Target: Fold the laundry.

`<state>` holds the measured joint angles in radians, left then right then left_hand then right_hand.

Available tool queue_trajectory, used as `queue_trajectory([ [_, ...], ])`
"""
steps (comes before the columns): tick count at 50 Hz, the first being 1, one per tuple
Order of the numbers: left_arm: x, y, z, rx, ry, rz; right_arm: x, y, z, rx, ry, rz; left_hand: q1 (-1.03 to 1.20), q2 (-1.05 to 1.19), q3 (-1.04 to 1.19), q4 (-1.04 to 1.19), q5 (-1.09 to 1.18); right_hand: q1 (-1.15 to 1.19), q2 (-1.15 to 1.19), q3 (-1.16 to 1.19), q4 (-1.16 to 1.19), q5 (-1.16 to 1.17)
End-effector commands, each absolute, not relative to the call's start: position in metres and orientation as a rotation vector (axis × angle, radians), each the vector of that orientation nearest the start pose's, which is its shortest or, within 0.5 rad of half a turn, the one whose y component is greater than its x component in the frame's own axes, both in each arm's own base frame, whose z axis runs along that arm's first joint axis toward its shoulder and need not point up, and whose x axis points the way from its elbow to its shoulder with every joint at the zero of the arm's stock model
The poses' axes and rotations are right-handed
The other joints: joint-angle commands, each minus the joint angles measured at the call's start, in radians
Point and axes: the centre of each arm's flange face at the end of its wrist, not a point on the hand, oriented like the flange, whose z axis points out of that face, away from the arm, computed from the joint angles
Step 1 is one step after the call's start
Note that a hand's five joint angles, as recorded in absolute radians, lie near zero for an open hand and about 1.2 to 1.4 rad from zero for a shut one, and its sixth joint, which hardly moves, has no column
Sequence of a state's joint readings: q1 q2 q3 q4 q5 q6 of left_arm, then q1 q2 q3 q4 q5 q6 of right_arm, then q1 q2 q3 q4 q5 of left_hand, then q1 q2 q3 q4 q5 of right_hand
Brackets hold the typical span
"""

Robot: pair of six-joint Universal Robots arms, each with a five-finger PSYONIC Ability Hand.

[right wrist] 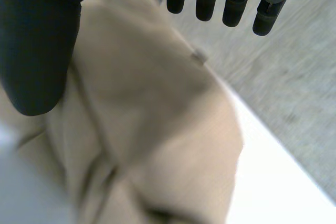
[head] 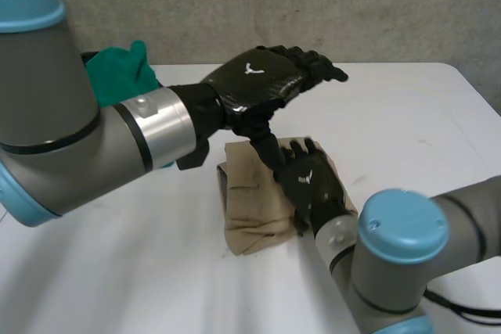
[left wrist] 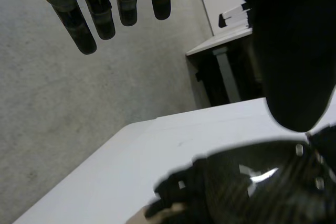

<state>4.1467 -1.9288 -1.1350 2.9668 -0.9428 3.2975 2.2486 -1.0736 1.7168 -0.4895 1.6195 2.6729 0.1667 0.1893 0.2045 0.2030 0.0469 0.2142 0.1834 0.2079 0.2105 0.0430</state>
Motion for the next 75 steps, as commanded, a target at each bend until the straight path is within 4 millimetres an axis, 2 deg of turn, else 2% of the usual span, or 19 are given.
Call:
queue_trajectory([
  [1,-0.337,-0.218,0.316,-1.123,-1.537,1.551,0.322,-0.22,0.182,-1.081,1.903,-2.043,0.008,-0.015,-0.03,-0.028,-0.047,-0.04,-0.009,-0.033,-0.036,-0.043],
  [4,-0.338,-0.215,0.317,-1.136,-1.526,1.553,0.312,-0.232,0.186,-1.009,1.959,-2.043,0.008,-0.015,-0.03,-0.028,-0.047,-0.04,-0.009,-0.033,-0.036,-0.043],
  [8,-0.336,-0.214,0.32,-1.137,-1.523,1.565,0.289,-0.256,0.192,-0.703,2.102,-1.949,0.008,-0.015,-0.03,-0.028,-0.047,-0.04,-0.009,-0.033,-0.036,-0.043],
  [11,-0.336,-0.214,0.32,-1.135,-1.526,1.567,0.268,-0.268,0.189,-0.453,2.231,-1.744,0.008,-0.015,-0.03,-0.028,-0.047,-0.04,-0.009,-0.033,-0.036,-0.043],
  [14,-0.335,-0.215,0.32,-1.132,-1.532,1.567,0.254,-0.276,0.181,-0.338,2.298,-1.528,0.008,-0.015,-0.03,-0.028,-0.047,-0.04,-0.009,-0.033,-0.036,-0.043],
  [19,-0.334,-0.216,0.318,-1.129,-1.541,1.564,0.251,-0.275,0.166,-0.409,2.281,-1.325,0.008,-0.015,-0.03,-0.028,-0.047,-0.04,-0.009,-0.033,-0.036,-0.043],
  [25,-0.334,-0.215,0.315,-1.132,-1.547,1.555,0.249,-0.282,0.153,-0.458,2.277,-1.373,0.008,-0.015,-0.03,-0.028,-0.047,-0.04,-0.009,-0.033,-0.036,-0.043],
  [34,-0.334,-0.215,0.313,-1.132,-1.551,1.55,0.265,-0.273,0.125,-0.566,2.285,-1.323,0.008,-0.015,-0.03,-0.028,-0.047,-0.04,-0.009,-0.033,-0.036,-0.043],
  [40,-0.333,-0.215,0.311,-1.13,-1.558,1.548,0.274,-0.271,0.12,-0.605,2.272,-1.311,0.008,-0.015,-0.03,-0.028,-0.047,-0.04,-0.009,-0.033,-0.036,-0.043],
  [43,-0.332,-0.215,0.309,-1.129,-1.563,1.544,0.278,-0.274,0.12,-0.607,2.256,-1.331,0.008,-0.015,-0.03,-0.028,-0.047,0.229,0.26,0.235,0.233,0.226],
  [44,-0.332,-0.215,0.309,-1.129,-1.563,1.544,0.278,-0.276,0.121,-0.607,2.25,-1.342,0.008,-0.015,-0.03,-0.028,-0.047,0.504,0.534,0.51,0.507,0.5],
  [45,-0.332,-0.215,0.308,-1.128,-1.566,1.542,0.278,-0.283,0.124,-0.593,2.241,-1.374,0.008,-0.015,-0.03,-0.028,-0.047,1.175,1.206,1.182,1.179,1.172],
  [48,-0.332,-0.215,0.307,-1.127,-1.572,1.536,0.273,-0.299,0.132,-0.536,2.229,-1.466,0.008,-0.015,-0.03,-0.028,-0.047,1.182,1.213,1.188,1.186,1.179],
  [53,-0.332,-0.215,0.308,-1.128,-1.568,1.541,0.254,-0.356,0.154,-0.375,2.187,-1.757,0.008,-0.015,-0.03,-0.028,-0.047,1.182,1.213,1.188,1.186,1.179],
  [60,-0.332,-0.214,0.313,-1.127,-1.544,1.562,0.223,-0.426,0.147,-0.257,2.256,-1.864,0.008,-0.015,-0.03,-0.028,-0.047,1.182,1.213,1.188,1.186,1.179],
  [64,-0.333,-0.213,0.315,-1.13,-1.53,1.571,0.191,-0.47,0.144,-0.144,2.303,-1.962,0.008,-0.015,-0.03,-0.028,-0.047,1.182,1.213,1.188,1.186,1.179],
  [65,-0.334,-0.213,0.316,-1.13,-1.527,1.574,0.175,-0.487,0.142,-0.076,2.318,-2.016,0.008,-0.015,-0.03,-0.028,-0.047,1.182,1.213,1.188,1.186,1.179],
  [69,-0.335,-0.21,0.317,-1.135,-1.521,1.575,0.139,-0.52,0.144,0.057,2.302,-2.161,0.008,-0.015,-0.03,-0.028,-0.047,1.182,1.213,1.188,1.186,1.179],
  [75,-0.336,-0.211,0.316,-1.131,-1.525,1.579,0.097,-0.546,0.142,0.134,2.259,-2.274,0.008,-0.015,-0.03,-0.028,-0.047,1.182,1.213,1.188,1.186,1.179],
])
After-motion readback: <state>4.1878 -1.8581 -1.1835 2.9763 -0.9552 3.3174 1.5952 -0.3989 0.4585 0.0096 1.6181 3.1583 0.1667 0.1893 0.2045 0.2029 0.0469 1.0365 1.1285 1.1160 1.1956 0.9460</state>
